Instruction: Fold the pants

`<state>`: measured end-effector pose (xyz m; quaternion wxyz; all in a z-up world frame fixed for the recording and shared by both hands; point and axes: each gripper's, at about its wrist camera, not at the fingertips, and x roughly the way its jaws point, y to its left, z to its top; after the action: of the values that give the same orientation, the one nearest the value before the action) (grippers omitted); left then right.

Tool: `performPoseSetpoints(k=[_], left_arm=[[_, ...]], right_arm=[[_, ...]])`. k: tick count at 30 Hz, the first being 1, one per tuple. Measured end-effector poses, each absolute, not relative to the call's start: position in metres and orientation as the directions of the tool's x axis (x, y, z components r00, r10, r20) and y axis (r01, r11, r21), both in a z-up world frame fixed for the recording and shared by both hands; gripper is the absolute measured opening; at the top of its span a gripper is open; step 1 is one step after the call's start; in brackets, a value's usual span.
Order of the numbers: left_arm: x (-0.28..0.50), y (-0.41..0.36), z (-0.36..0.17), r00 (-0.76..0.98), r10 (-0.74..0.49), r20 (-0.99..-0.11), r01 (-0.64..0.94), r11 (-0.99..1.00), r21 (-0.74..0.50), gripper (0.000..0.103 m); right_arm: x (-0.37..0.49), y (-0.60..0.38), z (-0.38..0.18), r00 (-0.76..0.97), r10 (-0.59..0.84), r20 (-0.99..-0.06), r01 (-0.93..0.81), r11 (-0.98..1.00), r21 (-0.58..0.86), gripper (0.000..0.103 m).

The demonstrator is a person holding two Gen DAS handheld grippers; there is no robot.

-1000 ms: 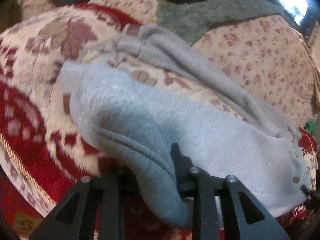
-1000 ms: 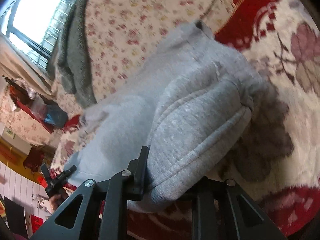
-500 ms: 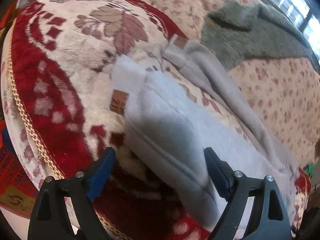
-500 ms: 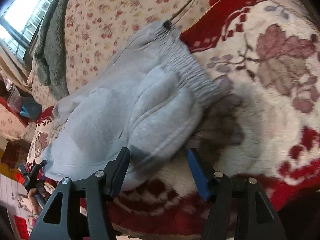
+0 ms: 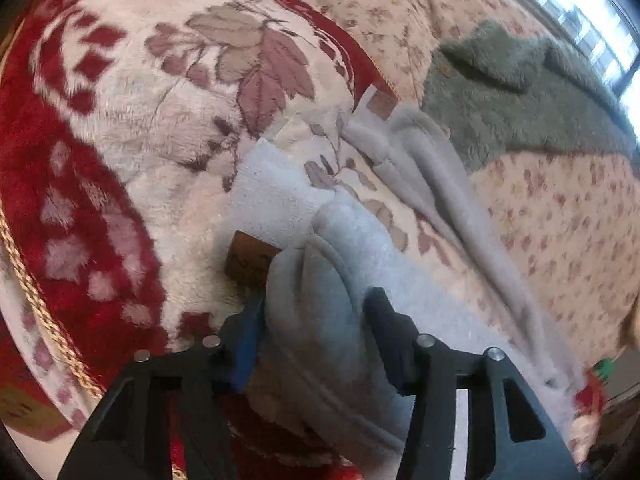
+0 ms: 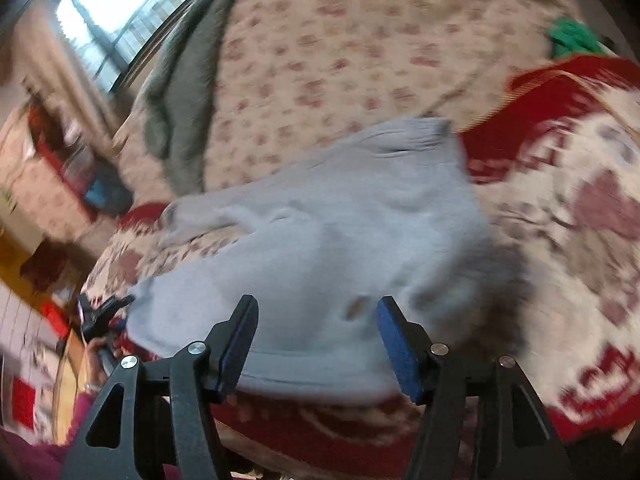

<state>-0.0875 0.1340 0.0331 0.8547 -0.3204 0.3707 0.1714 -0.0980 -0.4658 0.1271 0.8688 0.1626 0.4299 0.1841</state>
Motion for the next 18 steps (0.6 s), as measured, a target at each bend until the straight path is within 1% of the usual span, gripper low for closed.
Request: performPoseSetpoints(k=[1, 2, 4, 5, 7, 8, 9, 10, 12, 13, 14, 15, 16, 17, 18], left_arm=[[-0.087, 0.131, 0.035, 0.662, 0.072, -0.746, -0.523, 0.757, -0.392, 0.039], [-0.089, 0.130, 0.037, 0.661, 0.081, -0.746, -0.522, 0.764, -0.379, 0.035], [-0.092, 0.127, 0.046, 0.658, 0.111, -0.745, -0.510, 0.793, -0.333, 0.030], [-0.093, 0.126, 0.050, 0.655, 0.127, -0.745, -0.507, 0.804, -0.309, 0.028], [-0.096, 0.116, 0.063, 0.651, 0.196, -0.734, -0.501, 0.837, -0.221, 0.027], [-0.099, 0.108, 0.071, 0.645, 0.243, -0.725, -0.502, 0.850, -0.161, 0.027], [-0.100, 0.096, 0.078, 0.634, 0.307, -0.710, -0.503, 0.861, -0.077, 0.027], [-0.100, 0.082, 0.082, 0.619, 0.384, -0.684, -0.506, 0.862, 0.026, 0.031], [-0.093, 0.059, 0.076, 0.561, 0.530, -0.636, -0.519, 0.824, 0.229, 0.055], [-0.088, 0.059, 0.069, 0.536, 0.545, -0.645, -0.512, 0.817, 0.265, 0.081], [-0.085, 0.064, 0.061, 0.512, 0.531, -0.675, -0.513, 0.820, 0.256, 0.085], [-0.087, 0.075, 0.056, 0.518, 0.472, -0.714, -0.525, 0.834, 0.171, 0.085], [-0.096, 0.091, 0.054, 0.552, 0.377, -0.744, -0.544, 0.839, 0.021, 0.085], [-0.104, 0.104, 0.052, 0.577, 0.315, -0.753, -0.567, 0.819, -0.092, 0.085], [-0.112, 0.117, 0.051, 0.590, 0.280, -0.757, -0.592, 0.787, -0.171, 0.085]], right_arm=[[-0.090, -0.446, 0.120, 0.530, 0.488, -0.694, -0.213, 0.868, 0.448, 0.067], [-0.083, -0.431, 0.114, 0.504, 0.504, -0.702, -0.234, 0.862, 0.451, 0.067], [-0.070, -0.391, 0.101, 0.434, 0.529, -0.729, -0.283, 0.849, 0.446, 0.067], [-0.066, -0.374, 0.097, 0.402, 0.547, -0.734, -0.317, 0.836, 0.448, 0.067], [-0.059, -0.340, 0.091, 0.351, 0.563, -0.748, -0.379, 0.816, 0.437, 0.067], [-0.056, -0.324, 0.091, 0.333, 0.574, -0.748, -0.415, 0.802, 0.430, 0.067], [-0.055, -0.315, 0.091, 0.322, 0.580, -0.748, -0.438, 0.792, 0.426, 0.067], [-0.054, -0.306, 0.090, 0.313, 0.585, -0.748, -0.458, 0.783, 0.421, 0.067], [-0.053, -0.291, 0.087, 0.296, 0.594, -0.748, -0.486, 0.768, 0.417, 0.067], [-0.051, -0.287, 0.084, 0.283, 0.595, -0.752, -0.492, 0.763, 0.419, 0.067], [-0.049, -0.281, 0.080, 0.271, 0.593, -0.758, -0.493, 0.762, 0.420, 0.067], [-0.047, -0.278, 0.076, 0.259, 0.589, -0.766, -0.493, 0.763, 0.420, 0.067], [-0.046, -0.277, 0.074, 0.251, 0.583, -0.773, -0.493, 0.764, 0.417, 0.067], [-0.045, -0.277, 0.071, 0.245, 0.580, -0.777, -0.497, 0.763, 0.413, 0.067], [-0.045, -0.277, 0.071, 0.246, 0.578, -0.778, -0.500, 0.763, 0.409, 0.067]])
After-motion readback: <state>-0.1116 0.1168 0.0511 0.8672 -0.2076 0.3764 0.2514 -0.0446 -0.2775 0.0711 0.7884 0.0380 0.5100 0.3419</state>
